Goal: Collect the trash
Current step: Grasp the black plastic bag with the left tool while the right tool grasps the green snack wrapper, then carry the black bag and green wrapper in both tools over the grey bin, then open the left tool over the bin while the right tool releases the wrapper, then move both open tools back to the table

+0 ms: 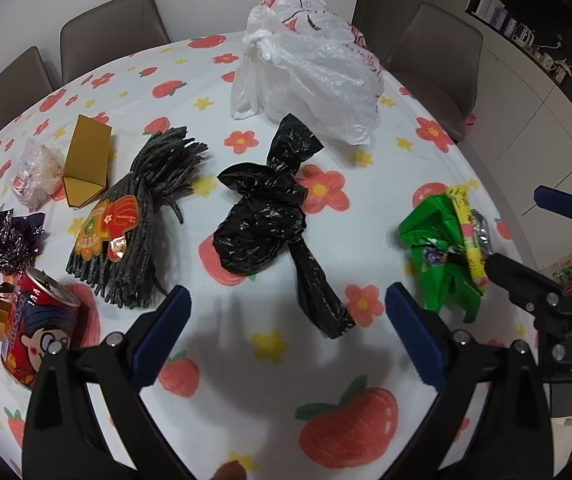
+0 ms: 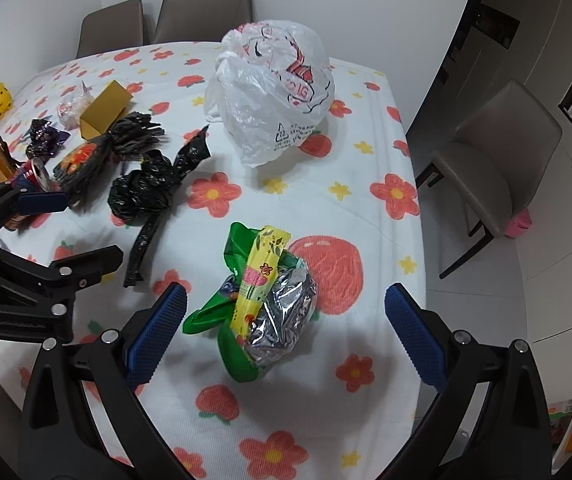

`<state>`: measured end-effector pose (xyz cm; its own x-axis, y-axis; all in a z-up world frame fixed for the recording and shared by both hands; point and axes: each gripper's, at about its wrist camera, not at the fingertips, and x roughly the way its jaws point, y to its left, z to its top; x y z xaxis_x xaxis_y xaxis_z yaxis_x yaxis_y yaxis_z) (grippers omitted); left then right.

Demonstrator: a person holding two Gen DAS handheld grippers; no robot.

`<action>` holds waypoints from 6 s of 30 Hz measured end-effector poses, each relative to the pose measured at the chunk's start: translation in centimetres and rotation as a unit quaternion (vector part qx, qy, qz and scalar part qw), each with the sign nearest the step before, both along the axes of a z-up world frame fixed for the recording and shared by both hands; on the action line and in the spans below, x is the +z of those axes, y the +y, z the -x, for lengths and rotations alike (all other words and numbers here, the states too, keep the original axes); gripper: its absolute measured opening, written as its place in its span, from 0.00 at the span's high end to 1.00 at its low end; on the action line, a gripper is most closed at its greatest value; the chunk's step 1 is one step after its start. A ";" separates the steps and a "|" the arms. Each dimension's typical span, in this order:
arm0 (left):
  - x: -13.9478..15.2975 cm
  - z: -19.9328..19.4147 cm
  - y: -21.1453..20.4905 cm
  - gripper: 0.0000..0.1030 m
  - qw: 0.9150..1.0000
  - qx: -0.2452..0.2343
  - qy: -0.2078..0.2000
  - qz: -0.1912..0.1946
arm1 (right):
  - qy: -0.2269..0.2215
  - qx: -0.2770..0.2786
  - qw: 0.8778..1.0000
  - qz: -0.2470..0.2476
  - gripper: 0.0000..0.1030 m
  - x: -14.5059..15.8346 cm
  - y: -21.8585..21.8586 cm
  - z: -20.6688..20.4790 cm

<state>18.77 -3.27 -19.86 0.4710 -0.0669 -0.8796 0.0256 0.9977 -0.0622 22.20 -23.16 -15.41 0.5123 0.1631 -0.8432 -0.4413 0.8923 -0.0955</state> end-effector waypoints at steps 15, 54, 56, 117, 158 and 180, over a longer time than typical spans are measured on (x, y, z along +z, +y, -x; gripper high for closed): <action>-4.2 -1.2 0.3 0.70 1.000 0.020 0.012 -0.020 | 0.044 0.008 0.999 0.008 0.39 -4.5 1.1 -1.0; 7.2 2.4 -14.3 0.99 0.982 -0.180 -0.061 -0.005 | -0.018 -0.125 0.991 -0.044 0.62 4.5 -14.0 6.3; 7.2 2.5 -17.0 0.99 0.976 -0.209 -0.058 -0.001 | -0.021 -0.156 0.987 -0.043 0.62 4.7 -17.0 7.5; -32.0 10.6 -84.7 0.94 0.667 -0.739 0.089 -0.033 | 0.087 -0.662 0.740 -0.079 0.62 -27.8 -73.4 25.7; -29.2 6.6 -84.3 0.30 0.708 -0.702 0.079 -0.011 | 0.077 -0.629 0.771 -0.059 0.44 -25.3 -74.1 21.1; -6.8 8.7 -69.3 0.30 0.814 -0.578 0.030 0.041 | 0.010 -0.481 0.877 -0.022 0.44 -3.0 -61.2 22.2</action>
<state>10.03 -72.61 -26.67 0.0079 -0.4942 -0.8693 0.9394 0.3018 -0.1629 -0.02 -84.39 -18.39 0.4162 -0.3040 -0.8569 0.5151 0.8555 -0.0533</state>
